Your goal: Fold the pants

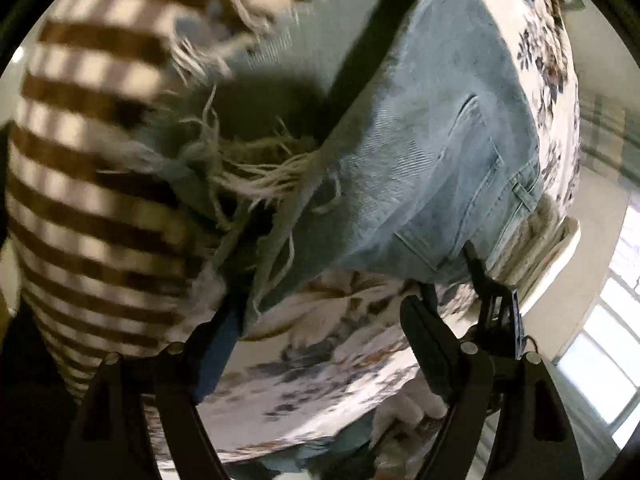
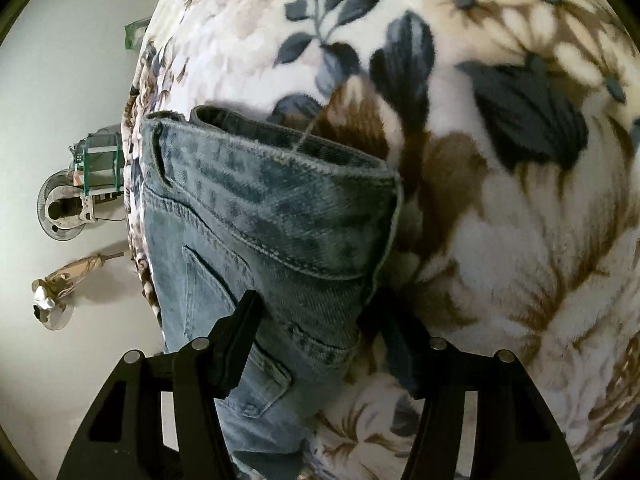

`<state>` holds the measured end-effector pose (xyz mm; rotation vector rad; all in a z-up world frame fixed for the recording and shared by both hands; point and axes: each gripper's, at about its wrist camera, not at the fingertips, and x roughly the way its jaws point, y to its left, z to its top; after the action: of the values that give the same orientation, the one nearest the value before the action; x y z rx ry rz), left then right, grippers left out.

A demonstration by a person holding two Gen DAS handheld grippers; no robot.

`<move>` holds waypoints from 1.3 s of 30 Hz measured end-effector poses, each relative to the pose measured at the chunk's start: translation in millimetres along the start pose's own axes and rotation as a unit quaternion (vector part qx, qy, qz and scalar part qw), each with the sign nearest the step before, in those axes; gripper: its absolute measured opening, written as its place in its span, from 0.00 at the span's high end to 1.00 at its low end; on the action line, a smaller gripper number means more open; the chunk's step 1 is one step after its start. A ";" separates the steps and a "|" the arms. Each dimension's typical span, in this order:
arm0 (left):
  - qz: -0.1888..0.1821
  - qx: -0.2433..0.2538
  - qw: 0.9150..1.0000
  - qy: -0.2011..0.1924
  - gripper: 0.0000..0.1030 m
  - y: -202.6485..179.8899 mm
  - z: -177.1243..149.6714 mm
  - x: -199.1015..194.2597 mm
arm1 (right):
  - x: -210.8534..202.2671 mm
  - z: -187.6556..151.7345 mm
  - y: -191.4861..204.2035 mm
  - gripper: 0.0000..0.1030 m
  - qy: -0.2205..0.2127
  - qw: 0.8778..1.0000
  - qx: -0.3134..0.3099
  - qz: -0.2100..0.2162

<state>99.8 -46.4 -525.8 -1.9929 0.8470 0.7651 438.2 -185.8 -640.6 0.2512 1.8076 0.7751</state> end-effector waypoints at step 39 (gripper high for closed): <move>0.001 -0.052 0.990 -0.129 0.76 -13.3 30.5 20.9 | -9.6 11.6 -3.5 0.55 -0.057 0.997 -0.037 0.032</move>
<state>116.3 -20.4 -550.4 -1.9302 0.6689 1.0610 453.1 -189.0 -637.5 0.3002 1.6673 0.8546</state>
